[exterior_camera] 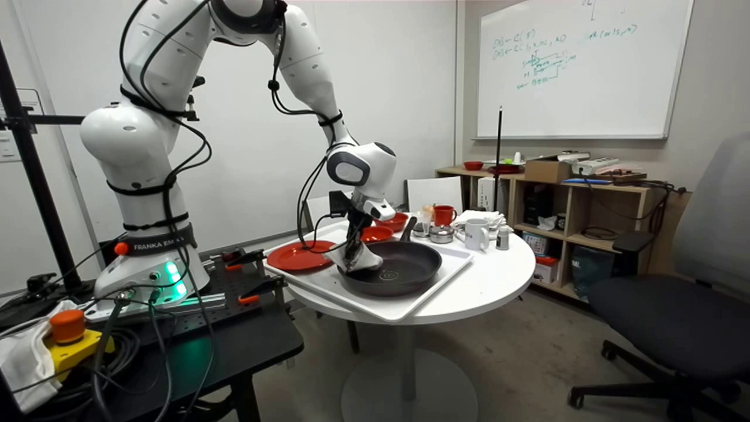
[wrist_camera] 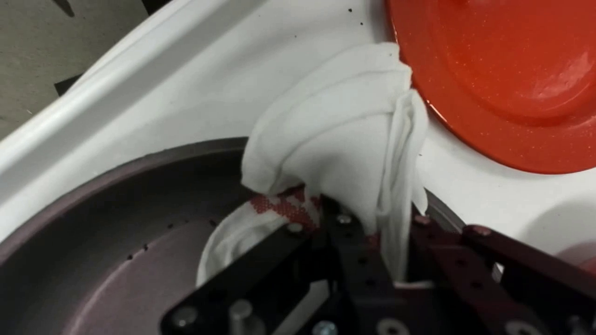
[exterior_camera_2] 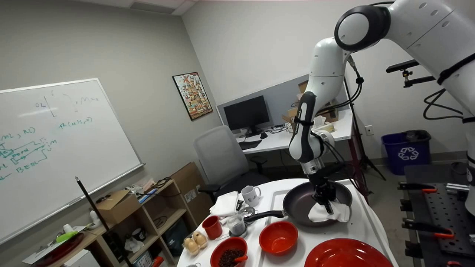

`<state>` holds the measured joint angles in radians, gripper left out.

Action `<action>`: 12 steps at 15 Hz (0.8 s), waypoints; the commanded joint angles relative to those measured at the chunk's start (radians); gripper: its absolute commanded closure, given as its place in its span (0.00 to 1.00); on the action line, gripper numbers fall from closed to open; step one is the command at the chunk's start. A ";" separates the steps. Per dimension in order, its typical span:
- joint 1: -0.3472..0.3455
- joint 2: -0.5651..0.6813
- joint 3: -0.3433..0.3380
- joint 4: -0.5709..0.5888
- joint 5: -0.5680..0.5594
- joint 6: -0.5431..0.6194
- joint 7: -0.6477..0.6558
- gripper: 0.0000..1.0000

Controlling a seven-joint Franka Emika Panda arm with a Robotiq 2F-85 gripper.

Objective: Pick up the white towel on the left and use it to wipe the black pan, set the towel back on the table

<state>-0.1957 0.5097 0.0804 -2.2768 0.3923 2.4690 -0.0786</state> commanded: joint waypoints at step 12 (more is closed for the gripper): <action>0.098 0.112 -0.108 0.105 -0.049 0.117 0.223 0.96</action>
<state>-0.1569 0.5890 0.0127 -2.1984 0.3805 2.5220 0.0515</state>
